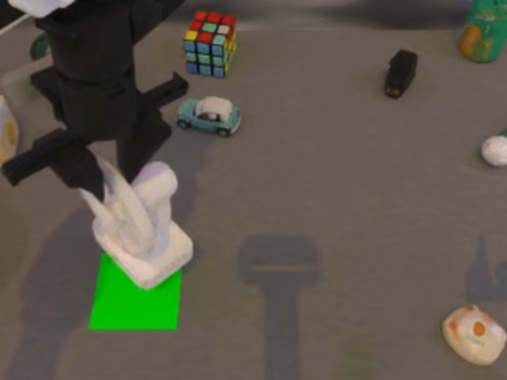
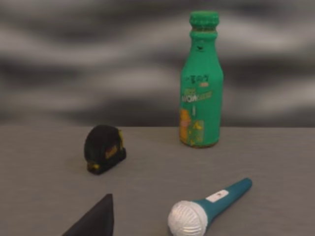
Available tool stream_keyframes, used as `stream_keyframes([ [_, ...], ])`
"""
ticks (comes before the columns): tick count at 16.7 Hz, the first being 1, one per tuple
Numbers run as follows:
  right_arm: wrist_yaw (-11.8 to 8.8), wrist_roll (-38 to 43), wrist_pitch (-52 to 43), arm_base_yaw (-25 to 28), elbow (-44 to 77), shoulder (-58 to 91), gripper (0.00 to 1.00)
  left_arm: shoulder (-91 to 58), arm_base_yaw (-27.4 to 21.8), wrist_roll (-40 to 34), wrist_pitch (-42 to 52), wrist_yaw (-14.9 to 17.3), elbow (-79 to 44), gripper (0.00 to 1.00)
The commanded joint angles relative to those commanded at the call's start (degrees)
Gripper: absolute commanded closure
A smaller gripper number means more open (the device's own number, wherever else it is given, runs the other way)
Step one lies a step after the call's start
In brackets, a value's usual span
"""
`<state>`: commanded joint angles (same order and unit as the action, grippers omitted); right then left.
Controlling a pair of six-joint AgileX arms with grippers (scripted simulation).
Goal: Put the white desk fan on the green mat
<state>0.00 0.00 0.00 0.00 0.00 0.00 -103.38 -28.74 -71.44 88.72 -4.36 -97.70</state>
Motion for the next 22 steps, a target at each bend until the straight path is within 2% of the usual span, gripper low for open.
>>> stream_keyframes([
  [5,0.0,0.0,0.0,0.0,0.0,0.0,0.0,6.6,0.8,-28.8,-4.2,1.9,9.4,1.0],
  [9,0.0,0.0,0.0,0.0,0.0,0.0,0.0,9.6,1.3,-42.1,-7.2,3.8,14.6,1.0],
  [12,0.0,0.0,0.0,0.0,0.0,0.0,0.0,10.4,1.4,-45.7,-8.2,4.5,16.3,1.0],
  [17,0.0,0.0,0.0,0.0,0.0,0.0,0.0,10.2,1.1,-45.5,-8.3,4.4,16.3,1.0],
  [22,0.0,0.0,0.0,0.0,0.0,0.0,0.0,9.9,1.7,-45.3,-14.9,4.5,22.3,1.0],
])
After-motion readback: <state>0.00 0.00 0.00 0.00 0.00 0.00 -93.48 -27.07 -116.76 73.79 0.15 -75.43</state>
